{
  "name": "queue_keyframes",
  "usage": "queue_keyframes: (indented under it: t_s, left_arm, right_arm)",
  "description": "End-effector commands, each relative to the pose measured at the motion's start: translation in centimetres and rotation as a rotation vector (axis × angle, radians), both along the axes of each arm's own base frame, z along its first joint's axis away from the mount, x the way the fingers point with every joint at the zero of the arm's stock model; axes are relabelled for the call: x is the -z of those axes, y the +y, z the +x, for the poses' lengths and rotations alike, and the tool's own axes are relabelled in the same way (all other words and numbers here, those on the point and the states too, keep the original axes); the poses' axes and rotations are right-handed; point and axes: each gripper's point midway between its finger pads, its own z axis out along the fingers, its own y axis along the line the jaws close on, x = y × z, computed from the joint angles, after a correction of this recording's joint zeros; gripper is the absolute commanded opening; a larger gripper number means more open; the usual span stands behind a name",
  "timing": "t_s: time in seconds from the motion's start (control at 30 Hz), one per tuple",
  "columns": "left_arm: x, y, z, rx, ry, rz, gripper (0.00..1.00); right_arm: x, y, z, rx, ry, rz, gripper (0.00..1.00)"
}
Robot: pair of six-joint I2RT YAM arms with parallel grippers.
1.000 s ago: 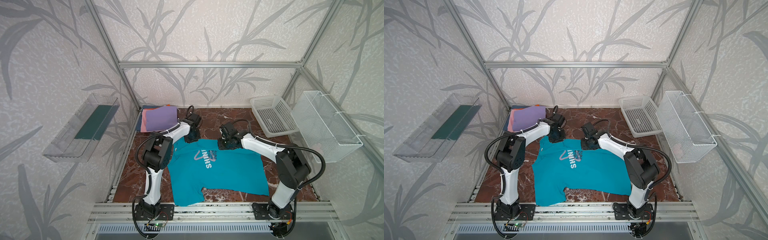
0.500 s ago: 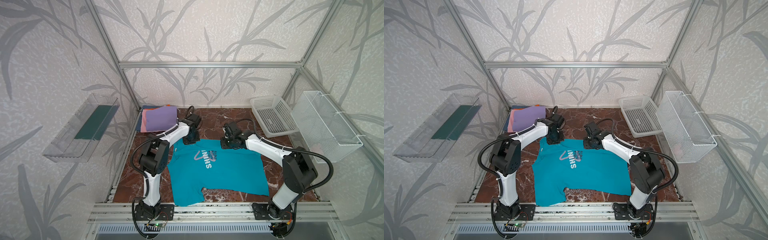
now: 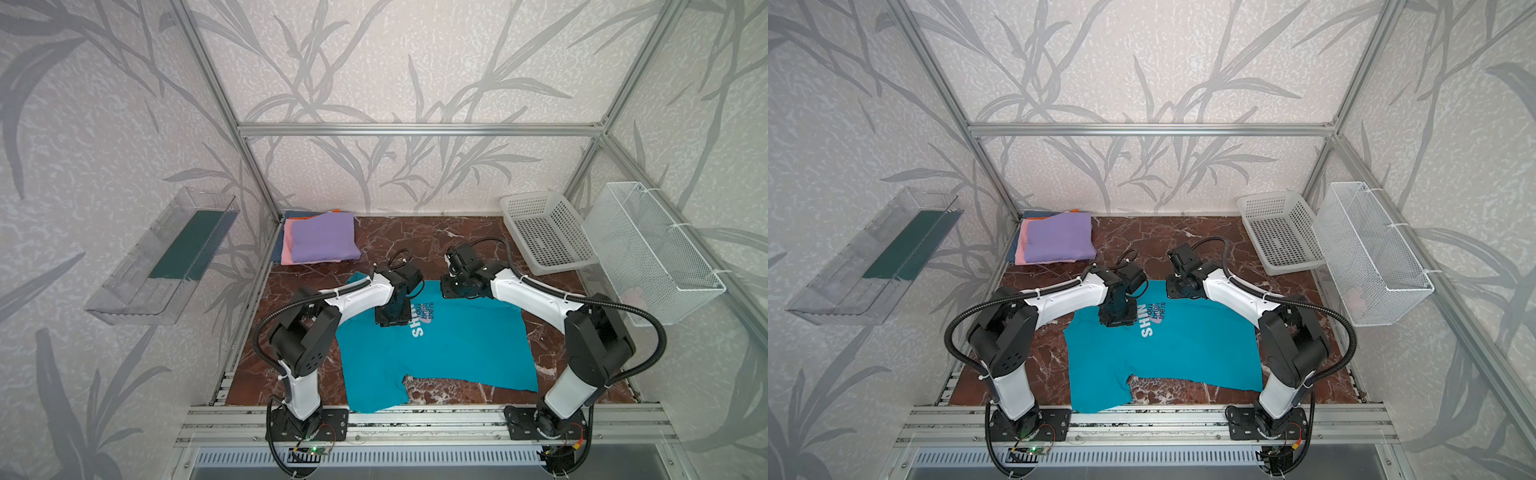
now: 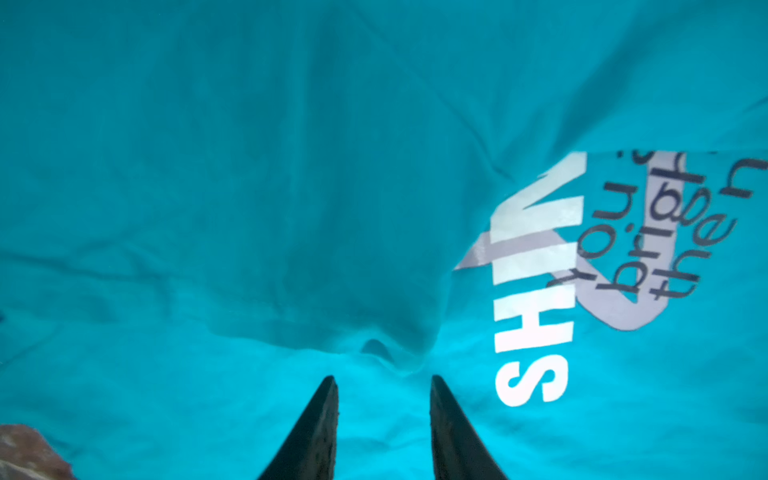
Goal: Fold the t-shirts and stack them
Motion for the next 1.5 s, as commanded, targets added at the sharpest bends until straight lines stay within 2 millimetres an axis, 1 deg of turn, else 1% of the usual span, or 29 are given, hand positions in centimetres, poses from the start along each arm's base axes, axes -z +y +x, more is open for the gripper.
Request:
queue_keyframes:
  t_s: [0.0,0.1,0.17,0.27,0.33,0.43,0.5,0.53,0.57,0.67,0.73,0.8,0.9,1.1,1.17,1.23,1.3,1.4,1.47]
  left_arm:
    - [-1.5,-0.2,0.6,-0.022,-0.026,-0.008,0.44]
    - [-4.5,0.3,1.9,-0.022,-0.099,0.005,0.43]
    - [-6.3,1.5,3.1,-0.020,-0.151,0.048,0.42]
    - [-7.4,3.5,5.5,-0.045,-0.194,0.083,0.42]
    - [-7.6,4.6,7.5,-0.083,-0.212,0.075,0.41]
    - [-7.3,5.9,10.6,-0.147,-0.233,0.062,0.45]
    - [-6.7,5.9,12.5,-0.172,-0.252,0.048,0.48]
    - [-6.3,5.8,13.4,-0.180,-0.254,0.038,0.48]
    - [-5.6,5.6,14.2,-0.186,-0.251,0.030,0.48]
    - [-3.8,5.2,15.8,-0.191,-0.226,0.032,0.49]
    - [-2.9,5.5,16.3,-0.198,-0.211,0.050,0.49]
    - [-2.0,6.3,16.4,-0.213,-0.196,0.062,0.48]
    - [-0.9,8.1,16.1,-0.247,-0.180,0.074,0.48]
    - [0.7,12.9,15.0,-0.334,-0.153,0.113,0.48]
    - [1.0,14.2,14.9,-0.365,-0.147,0.118,0.48]
    - [0.9,15.0,15.1,-0.377,-0.149,0.119,0.48]
    - [0.6,15.4,15.4,-0.380,-0.152,0.126,0.48]
    - [0.5,15.9,15.4,-0.382,-0.144,0.144,0.48]
    - [0.5,16.3,15.0,-0.389,-0.132,0.156,0.48]
  right_arm:
    - [0.2,0.0,-0.1,-0.010,0.002,0.001,0.20]
    - [0.3,-0.1,-0.4,-0.010,0.009,-0.005,0.20]
    - [0.4,-0.7,-0.6,0.003,0.010,-0.023,0.20]
    - [0.9,-1.9,-0.9,0.029,0.024,-0.074,0.20]
    - [1.2,-2.5,-1.1,0.041,0.034,-0.102,0.20]
    - [1.7,-3.8,-1.1,0.080,0.058,-0.139,0.20]
    - [1.8,-4.8,-0.8,0.116,0.070,-0.148,0.20]
    - [2.8,-5.4,-0.6,0.131,0.098,-0.158,0.20]
    - [3.3,-5.8,-0.4,0.144,0.111,-0.159,0.20]
    - [4.3,-7.3,0.5,0.177,0.140,-0.172,0.20]
    - [5.0,-8.4,1.1,0.203,0.157,-0.183,0.19]
    - [5.9,-9.4,1.6,0.230,0.184,-0.181,0.19]
    - [7.2,-10.8,2.2,0.265,0.219,-0.174,0.19]
    - [9.2,-12.9,3.5,0.321,0.274,-0.175,0.18]
    - [9.8,-13.7,3.9,0.340,0.288,-0.179,0.18]
    - [10.4,-14.4,4.0,0.361,0.310,-0.180,0.18]
    - [10.9,-15.0,4.0,0.380,0.329,-0.177,0.17]
    - [10.9,-15.8,4.1,0.395,0.328,-0.189,0.17]
    - [10.9,-15.7,4.2,0.394,0.334,-0.170,0.17]
